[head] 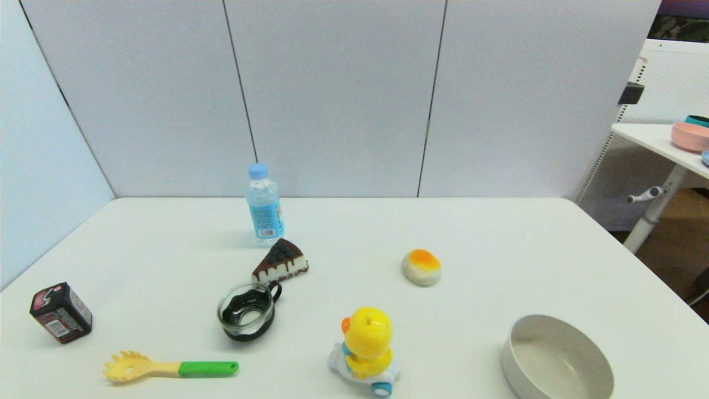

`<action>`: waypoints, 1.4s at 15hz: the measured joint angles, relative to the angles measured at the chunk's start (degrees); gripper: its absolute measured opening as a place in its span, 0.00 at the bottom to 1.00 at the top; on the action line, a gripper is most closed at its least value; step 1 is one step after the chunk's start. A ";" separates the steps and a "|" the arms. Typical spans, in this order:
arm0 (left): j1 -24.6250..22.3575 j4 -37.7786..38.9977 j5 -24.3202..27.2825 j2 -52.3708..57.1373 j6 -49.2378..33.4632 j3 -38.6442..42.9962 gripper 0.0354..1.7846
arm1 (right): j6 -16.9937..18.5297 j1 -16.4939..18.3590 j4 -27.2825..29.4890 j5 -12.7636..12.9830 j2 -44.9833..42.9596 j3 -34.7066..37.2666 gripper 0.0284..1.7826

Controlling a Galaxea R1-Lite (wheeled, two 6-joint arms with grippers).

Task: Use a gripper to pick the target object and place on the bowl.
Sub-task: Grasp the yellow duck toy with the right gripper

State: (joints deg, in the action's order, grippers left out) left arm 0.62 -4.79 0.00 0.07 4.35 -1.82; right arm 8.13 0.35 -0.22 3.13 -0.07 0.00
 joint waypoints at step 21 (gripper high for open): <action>0.00 -0.02 0.00 0.00 0.00 -0.05 0.96 | -2.07 -13.75 -0.30 -4.28 39.60 -52.31 0.96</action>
State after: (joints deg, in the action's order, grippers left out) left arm 0.62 -4.82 0.00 0.07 4.35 -1.87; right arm 6.06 -13.40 -0.52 -1.15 39.52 -52.31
